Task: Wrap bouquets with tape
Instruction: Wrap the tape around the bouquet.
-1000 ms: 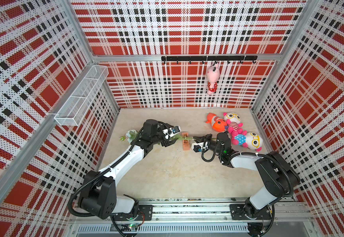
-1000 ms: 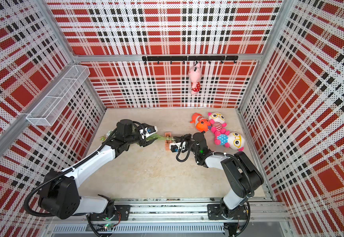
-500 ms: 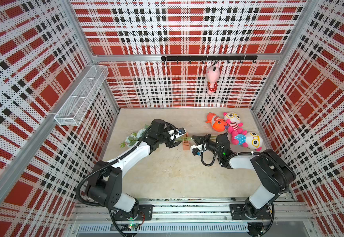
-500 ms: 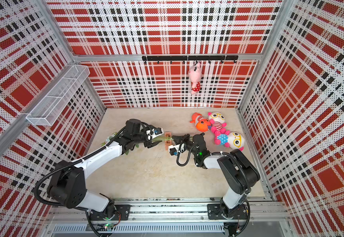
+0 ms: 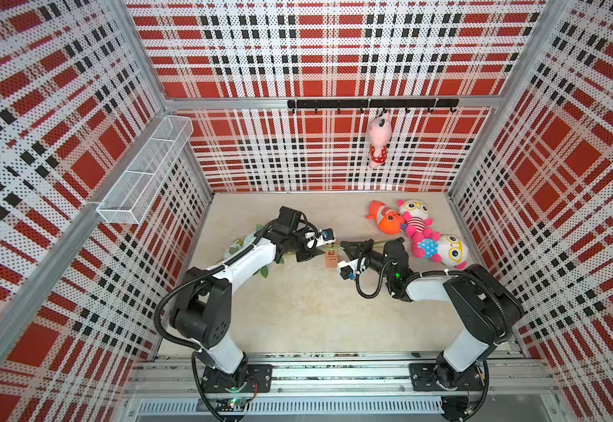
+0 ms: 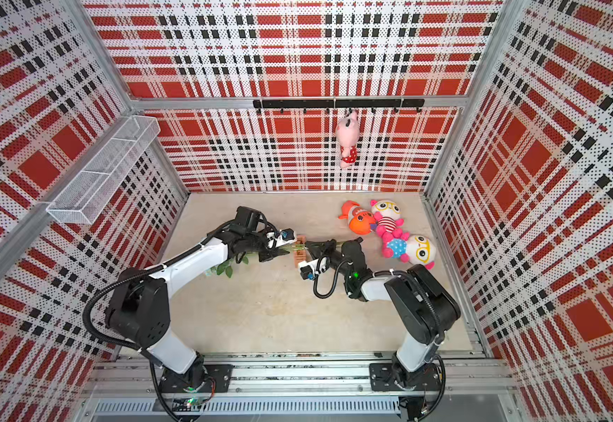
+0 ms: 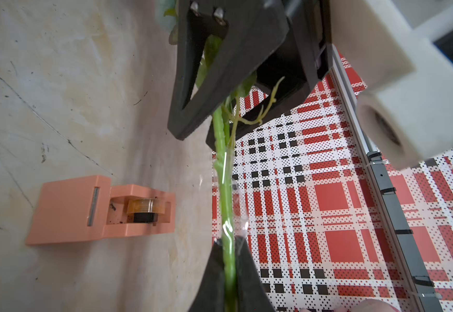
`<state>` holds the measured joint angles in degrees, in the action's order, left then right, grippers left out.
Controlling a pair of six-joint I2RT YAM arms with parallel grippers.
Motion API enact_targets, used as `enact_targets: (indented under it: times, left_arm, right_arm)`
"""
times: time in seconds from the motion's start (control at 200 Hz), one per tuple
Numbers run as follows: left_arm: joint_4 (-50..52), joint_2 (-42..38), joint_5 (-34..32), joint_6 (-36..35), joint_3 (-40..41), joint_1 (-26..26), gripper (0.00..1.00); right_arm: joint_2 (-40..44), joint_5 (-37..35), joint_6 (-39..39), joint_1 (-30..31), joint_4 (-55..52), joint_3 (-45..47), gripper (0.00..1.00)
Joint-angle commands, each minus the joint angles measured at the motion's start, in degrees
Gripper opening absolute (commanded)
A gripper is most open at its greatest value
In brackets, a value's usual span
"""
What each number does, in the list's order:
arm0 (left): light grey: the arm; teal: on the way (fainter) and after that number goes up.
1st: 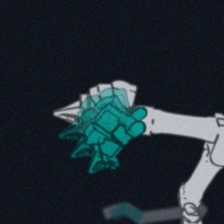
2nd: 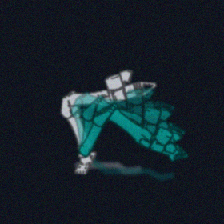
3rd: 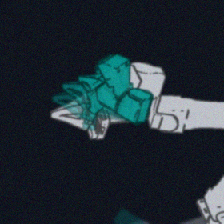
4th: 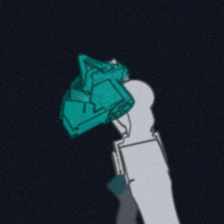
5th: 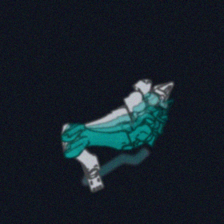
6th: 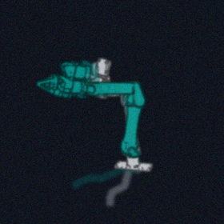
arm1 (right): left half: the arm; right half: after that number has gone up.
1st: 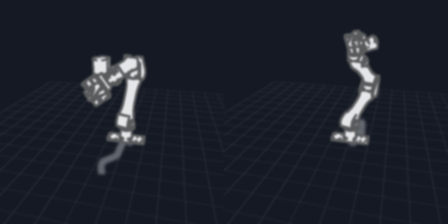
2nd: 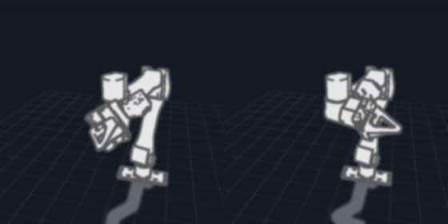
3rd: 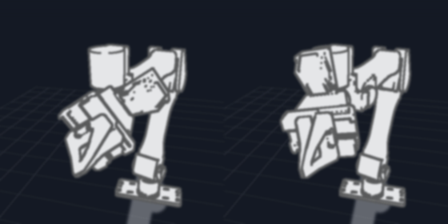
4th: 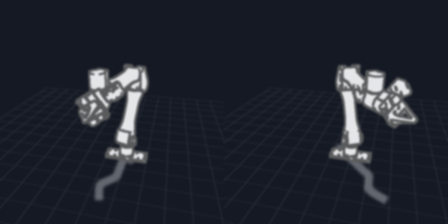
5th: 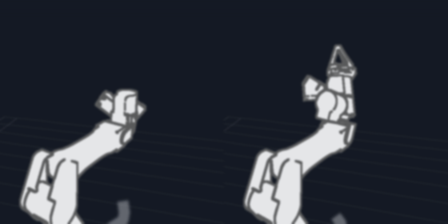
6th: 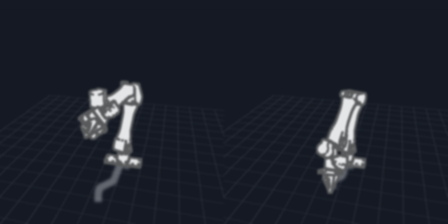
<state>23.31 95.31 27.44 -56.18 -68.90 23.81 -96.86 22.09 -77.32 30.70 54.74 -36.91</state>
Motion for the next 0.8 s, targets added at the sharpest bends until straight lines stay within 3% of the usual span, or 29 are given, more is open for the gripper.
enact_targets:
  times: [0.0, 0.266, 0.346, 0.486, 0.651, 0.696, 0.797]
  left_arm:
    - [3.3, 0.7, 1.8, -4.4, -2.1, -1.1, 0.26]
    - [2.6, 0.4, 1.5, -3.7, -2.5, -1.3, 0.04]
    - [1.3, -0.3, 0.8, -3.2, -1.9, -1.2, 0.0]
    - [-1.3, -1.7, -2.4, -2.9, -0.4, -0.2, 0.0]
    - [-5.5, -3.6, -7.8, -1.6, 2.2, 1.6, 0.0]
    - [-7.5, -4.4, -9.6, -1.3, 3.4, 2.2, 0.0]
    - [-13.3, -6.5, -14.9, -1.1, 6.6, 3.8, 0.0]
  right_arm:
    - [-0.2, 1.6, -1.9, 0.9, 2.0, -0.9, 0.0]
    - [-0.4, -0.6, 1.8, 1.3, 0.6, -0.9, 0.0]
    - [1.0, -2.4, 8.7, 1.6, -0.3, -0.5, 0.18]
    - [6.4, -1.5, 16.8, 1.5, -18.5, -3.4, 0.37]
    - [15.1, 3.3, 27.9, 1.3, -31.9, -2.7, 0.74]
    - [17.7, 3.6, 32.8, 1.2, -35.4, -3.2, 0.85]
    - [21.9, 3.8, 47.5, -1.0, -45.3, -7.3, 0.97]
